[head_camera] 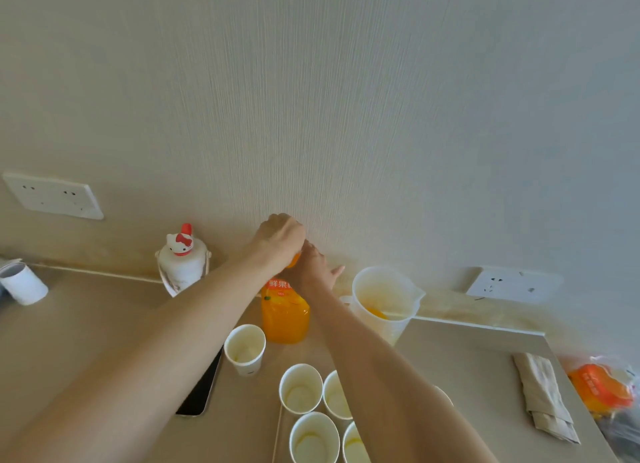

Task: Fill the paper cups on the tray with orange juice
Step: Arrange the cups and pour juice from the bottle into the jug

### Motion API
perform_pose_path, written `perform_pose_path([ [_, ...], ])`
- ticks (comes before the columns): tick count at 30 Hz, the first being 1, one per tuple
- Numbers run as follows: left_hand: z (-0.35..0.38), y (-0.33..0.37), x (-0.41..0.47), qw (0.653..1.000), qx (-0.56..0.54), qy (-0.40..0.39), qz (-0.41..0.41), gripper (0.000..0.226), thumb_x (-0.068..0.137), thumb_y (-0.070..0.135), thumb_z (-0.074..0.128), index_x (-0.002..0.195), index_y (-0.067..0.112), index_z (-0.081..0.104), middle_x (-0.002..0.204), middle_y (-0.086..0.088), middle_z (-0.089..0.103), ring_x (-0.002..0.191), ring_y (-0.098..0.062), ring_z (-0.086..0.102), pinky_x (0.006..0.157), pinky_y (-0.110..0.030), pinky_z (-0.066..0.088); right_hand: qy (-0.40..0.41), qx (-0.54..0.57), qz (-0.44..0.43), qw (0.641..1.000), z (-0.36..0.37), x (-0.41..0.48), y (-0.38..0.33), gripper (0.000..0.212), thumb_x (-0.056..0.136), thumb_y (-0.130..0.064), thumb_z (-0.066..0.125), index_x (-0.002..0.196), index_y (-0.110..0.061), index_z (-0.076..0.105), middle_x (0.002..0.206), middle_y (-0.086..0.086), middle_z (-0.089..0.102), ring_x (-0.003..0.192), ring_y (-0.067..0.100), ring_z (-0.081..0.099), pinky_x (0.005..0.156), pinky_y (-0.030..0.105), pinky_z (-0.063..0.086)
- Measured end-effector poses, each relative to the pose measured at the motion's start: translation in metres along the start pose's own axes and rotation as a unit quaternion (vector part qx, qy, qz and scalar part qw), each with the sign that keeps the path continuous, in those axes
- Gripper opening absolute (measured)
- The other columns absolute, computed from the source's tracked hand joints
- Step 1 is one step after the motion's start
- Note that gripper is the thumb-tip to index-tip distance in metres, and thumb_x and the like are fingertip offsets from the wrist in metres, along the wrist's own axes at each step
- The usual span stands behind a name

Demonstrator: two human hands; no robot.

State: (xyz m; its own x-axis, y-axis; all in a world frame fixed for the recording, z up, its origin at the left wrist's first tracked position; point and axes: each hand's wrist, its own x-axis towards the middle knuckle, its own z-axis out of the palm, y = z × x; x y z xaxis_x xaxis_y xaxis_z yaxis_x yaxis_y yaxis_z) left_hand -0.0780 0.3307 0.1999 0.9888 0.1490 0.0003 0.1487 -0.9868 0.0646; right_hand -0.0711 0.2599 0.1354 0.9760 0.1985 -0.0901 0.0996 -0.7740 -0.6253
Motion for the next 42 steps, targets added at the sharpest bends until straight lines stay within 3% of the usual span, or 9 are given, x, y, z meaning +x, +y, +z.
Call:
perform_pose_path([
  [6,0.012,0.005,0.003,0.993,0.101,0.053,-0.018,0.03,0.099,0.011,0.043,0.118,0.011,0.067,0.113,-0.009,0.066,0.103,-0.026,0.063,0.089,-0.034,0.053,0.003,-0.005,-0.003,1.0,-0.001,0.0,0.001,0.058,0.089,-0.036,0.057,0.144,-0.031,0.038,0.141,-0.007,0.051,0.135,0.02,0.043,0.114,0.065,-0.006],
  [11,-0.003,0.002,0.004,0.991,0.122,0.043,0.023,0.032,0.096,0.013,0.048,0.121,0.02,0.066,0.103,-0.004,0.065,0.092,-0.023,0.062,0.076,-0.031,0.05,-0.009,-0.005,-0.001,1.0,-0.005,-0.001,-0.002,0.077,0.082,-0.05,0.067,0.147,-0.03,0.033,0.145,-0.005,0.049,0.138,0.022,0.041,0.113,0.066,-0.005],
  [18,-0.02,-0.014,0.0,0.998,-0.011,-0.025,0.057,0.012,0.091,0.016,0.057,0.087,0.006,0.063,0.093,-0.004,0.051,0.083,-0.023,0.051,0.064,-0.029,0.034,-0.01,0.003,0.0,1.0,-0.006,-0.006,-0.002,0.099,0.069,-0.07,0.071,0.15,-0.034,0.027,0.148,-0.005,0.046,0.139,0.024,0.04,0.113,0.066,-0.002],
  [21,-0.016,-0.012,-0.003,1.0,0.01,0.007,0.022,0.037,0.096,0.027,0.053,0.065,0.009,0.045,0.069,-0.001,0.044,0.066,-0.02,0.047,0.057,-0.029,0.033,-0.009,-0.012,-0.001,1.0,-0.007,-0.007,-0.002,0.099,0.07,-0.07,0.07,0.15,-0.029,0.028,0.148,-0.003,0.046,0.14,0.024,0.039,0.113,0.066,-0.001],
  [23,-0.013,-0.013,-0.003,1.0,-0.002,0.001,0.017,0.034,0.097,0.038,0.051,0.077,0.011,0.048,0.077,0.0,0.045,0.07,-0.02,0.048,0.061,-0.03,0.036,-0.007,-0.005,-0.002,1.0,-0.008,-0.005,-0.002,0.096,0.07,-0.07,0.07,0.148,-0.028,0.032,0.146,-0.003,0.048,0.14,0.024,0.039,0.113,0.066,-0.002],
  [26,-0.014,-0.016,-0.002,0.998,-0.054,-0.013,0.022,0.014,0.093,0.027,0.058,0.095,0.013,0.059,0.101,-0.003,0.048,0.086,-0.023,0.049,0.069,-0.032,0.035,-0.007,0.004,-0.006,1.0,-0.006,-0.004,-0.001,0.096,0.069,-0.071,0.069,0.148,-0.033,0.031,0.147,-0.004,0.047,0.139,0.025,0.039,0.112,0.067,-0.003],
  [32,-0.01,-0.012,0.0,1.0,-0.014,0.001,-0.025,0.049,0.091,0.053,0.055,0.112,0.01,0.059,0.113,-0.008,0.059,0.097,-0.029,0.06,0.073,-0.036,0.044,-0.011,0.0,0.001,1.0,-0.007,-0.003,-0.001,0.09,0.069,-0.069,0.071,0.144,-0.029,0.039,0.14,-0.003,0.053,0.136,0.024,0.043,0.113,0.066,-0.002],
  [35,-0.008,-0.012,0.0,0.999,-0.019,0.012,-0.023,0.027,0.092,0.033,0.059,0.105,0.009,0.06,0.11,-0.006,0.058,0.095,-0.027,0.058,0.069,-0.032,0.039,-0.008,0.004,-0.01,1.0,-0.006,-0.004,-0.001,0.091,0.072,-0.066,0.071,0.147,-0.033,0.033,0.144,-0.004,0.05,0.138,0.025,0.041,0.113,0.065,-0.003],
  [42,0.006,0.006,-0.013,0.985,-0.046,0.129,-0.105,0.03,0.097,0.033,0.054,0.088,0.007,0.066,0.089,-0.009,0.066,0.079,-0.025,0.061,0.063,-0.03,0.039,-0.007,-0.011,-0.011,1.0,0.003,0.003,0.004,0.071,0.085,-0.05,0.063,0.147,-0.03,0.034,0.146,-0.005,0.047,0.139,0.022,0.038,0.112,0.067,-0.004],
])
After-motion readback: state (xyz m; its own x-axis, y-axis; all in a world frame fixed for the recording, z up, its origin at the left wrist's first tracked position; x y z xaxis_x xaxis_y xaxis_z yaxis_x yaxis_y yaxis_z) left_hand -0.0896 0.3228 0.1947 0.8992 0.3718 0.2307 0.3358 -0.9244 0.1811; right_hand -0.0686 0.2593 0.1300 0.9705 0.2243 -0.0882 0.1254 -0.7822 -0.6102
